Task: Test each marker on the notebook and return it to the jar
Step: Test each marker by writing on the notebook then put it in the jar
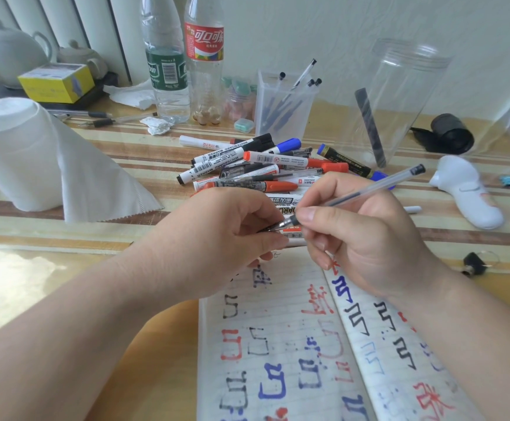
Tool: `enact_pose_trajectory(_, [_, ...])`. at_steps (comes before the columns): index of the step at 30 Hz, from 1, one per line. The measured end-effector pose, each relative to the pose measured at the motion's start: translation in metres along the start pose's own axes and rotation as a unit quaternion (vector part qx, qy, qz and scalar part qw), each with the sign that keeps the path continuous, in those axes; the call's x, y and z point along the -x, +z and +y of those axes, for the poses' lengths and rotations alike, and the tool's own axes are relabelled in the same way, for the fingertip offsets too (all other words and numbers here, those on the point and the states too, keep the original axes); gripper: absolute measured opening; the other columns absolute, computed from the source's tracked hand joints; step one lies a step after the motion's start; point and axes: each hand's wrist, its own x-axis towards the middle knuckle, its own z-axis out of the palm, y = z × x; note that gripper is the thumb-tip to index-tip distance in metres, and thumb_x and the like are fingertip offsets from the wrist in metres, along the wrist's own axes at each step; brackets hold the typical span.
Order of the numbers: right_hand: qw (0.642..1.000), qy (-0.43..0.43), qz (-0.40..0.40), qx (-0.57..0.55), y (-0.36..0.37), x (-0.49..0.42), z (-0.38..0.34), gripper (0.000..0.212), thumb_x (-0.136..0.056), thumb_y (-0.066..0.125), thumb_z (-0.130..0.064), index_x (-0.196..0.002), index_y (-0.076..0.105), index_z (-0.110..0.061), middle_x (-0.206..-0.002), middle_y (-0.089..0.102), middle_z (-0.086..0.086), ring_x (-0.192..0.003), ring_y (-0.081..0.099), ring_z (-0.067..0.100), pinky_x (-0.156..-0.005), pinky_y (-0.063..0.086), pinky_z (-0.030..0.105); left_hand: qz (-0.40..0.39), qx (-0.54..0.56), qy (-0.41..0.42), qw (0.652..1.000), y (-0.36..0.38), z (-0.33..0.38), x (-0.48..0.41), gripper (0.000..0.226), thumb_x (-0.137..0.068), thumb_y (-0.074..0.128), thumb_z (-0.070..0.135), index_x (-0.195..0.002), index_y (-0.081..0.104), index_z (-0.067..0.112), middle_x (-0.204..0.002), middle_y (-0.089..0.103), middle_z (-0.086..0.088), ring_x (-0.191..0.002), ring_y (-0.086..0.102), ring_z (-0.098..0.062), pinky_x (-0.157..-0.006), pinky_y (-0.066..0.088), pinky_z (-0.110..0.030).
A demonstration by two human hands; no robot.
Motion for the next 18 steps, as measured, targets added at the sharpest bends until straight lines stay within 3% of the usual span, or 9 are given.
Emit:
enact_pose_trajectory(9, [0.995,0.008,0.085,-0.054,-0.0057,-0.0024,-0.0042,0.014,-0.073,0.06,-0.002,-0.064,0.063,-0.011,-0.051,0.048,0.011,-0.043,0.036,0.019,-0.04,0.033,0.021,-0.004,0.06,0.007,0.998,0.0009,-0.0012,-0.0012,0.009,-0.094,0.072,0.022,-0.09,0.066,0.028,-0.081,0.078,0.014,-0.075,0.075,-0.004,-0.068,0.065,-0.034])
enact_pose_trajectory(15, [1.0,0.012,0.012,-0.007,-0.0037,-0.0002,0.0017,0.013,-0.079,0.067,-0.006,-0.071,0.071,-0.015,-0.059,0.058,0.012,-0.045,0.045,0.019,-0.042,0.038,0.023,-0.021,0.043,0.024,0.999,0.0003,-0.0023,-0.0009,0.005,-0.094,0.071,0.029,-0.094,0.066,0.031,-0.087,0.078,0.013,-0.079,0.075,-0.002,-0.072,0.065,-0.038])
enact_pose_trajectory(18, [1.0,0.015,-0.017,0.015,-0.0036,0.0006,0.0031,0.004,-0.08,0.074,-0.018,-0.076,0.074,-0.019,-0.063,0.063,0.009,-0.046,0.05,0.019,-0.042,0.041,0.025,-0.022,0.034,0.03,0.999,0.0,-0.0011,-0.0003,0.004,-0.093,0.07,0.033,-0.095,0.067,0.032,-0.087,0.078,0.013,-0.08,0.075,-0.001,-0.071,0.065,-0.036])
